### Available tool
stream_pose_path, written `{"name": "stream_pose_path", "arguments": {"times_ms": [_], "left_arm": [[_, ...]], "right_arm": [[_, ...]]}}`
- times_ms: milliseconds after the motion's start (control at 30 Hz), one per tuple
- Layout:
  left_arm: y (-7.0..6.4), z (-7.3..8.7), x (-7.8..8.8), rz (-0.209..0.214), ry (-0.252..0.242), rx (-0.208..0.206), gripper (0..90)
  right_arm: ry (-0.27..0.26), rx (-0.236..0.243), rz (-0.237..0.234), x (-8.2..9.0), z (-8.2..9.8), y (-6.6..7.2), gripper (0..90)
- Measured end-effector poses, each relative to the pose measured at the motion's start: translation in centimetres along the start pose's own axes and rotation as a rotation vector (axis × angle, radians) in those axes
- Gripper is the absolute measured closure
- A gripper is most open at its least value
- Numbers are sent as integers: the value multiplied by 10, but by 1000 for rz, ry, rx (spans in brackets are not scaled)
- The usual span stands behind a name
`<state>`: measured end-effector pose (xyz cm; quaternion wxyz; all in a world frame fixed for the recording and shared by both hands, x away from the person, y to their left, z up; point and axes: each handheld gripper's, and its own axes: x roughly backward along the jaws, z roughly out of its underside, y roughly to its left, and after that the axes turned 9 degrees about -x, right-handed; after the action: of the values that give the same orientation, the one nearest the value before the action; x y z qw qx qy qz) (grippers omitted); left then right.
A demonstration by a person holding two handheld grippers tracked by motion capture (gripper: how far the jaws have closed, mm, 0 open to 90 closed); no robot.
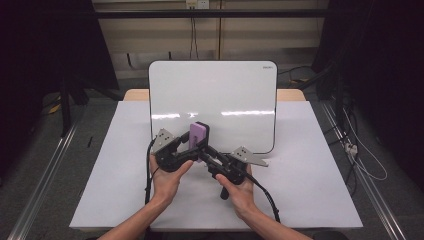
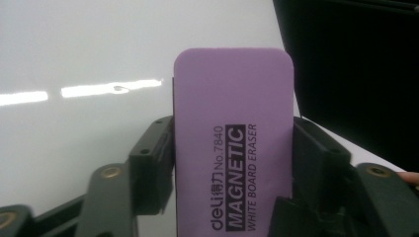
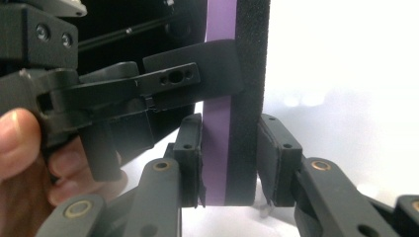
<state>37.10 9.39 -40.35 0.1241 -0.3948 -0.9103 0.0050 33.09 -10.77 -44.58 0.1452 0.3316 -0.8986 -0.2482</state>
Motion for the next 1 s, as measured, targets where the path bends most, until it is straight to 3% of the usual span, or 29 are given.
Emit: {"name": "stream_pose_path", "arguments": {"times_ms": [67, 233, 333, 367, 467, 567, 667, 867, 1000], "left_arm": [[0, 0, 0, -25, 17, -25, 266], [3, -4, 0, -22, 50, -22, 119], [6, -6, -1, -3, 74, -4, 110], [6, -7, 0, -14, 75, -10, 97], [6, -9, 0, -35, 94, -64, 57], [9, -12, 2, -21, 99, -66, 49], [11, -13, 5, -9, 106, -103, 51], [15, -11, 11, -39, 151, -150, 72], [21, -8, 16, -37, 177, -169, 74]], "right_arm": [[14, 27, 17, 1, 1, -2, 663], [30, 31, 46, 7, -4, -11, 667], [32, 26, 56, 12, -9, -16, 667], [39, 33, 63, 14, -10, -17, 668], [63, 54, 80, 23, -14, -23, 669], [62, 71, 100, 32, -18, -29, 669], [64, 88, 116, 38, -20, -34, 670], [56, 135, 151, 54, -29, -42, 673], [59, 192, 186, 64, -35, -44, 674]]}}
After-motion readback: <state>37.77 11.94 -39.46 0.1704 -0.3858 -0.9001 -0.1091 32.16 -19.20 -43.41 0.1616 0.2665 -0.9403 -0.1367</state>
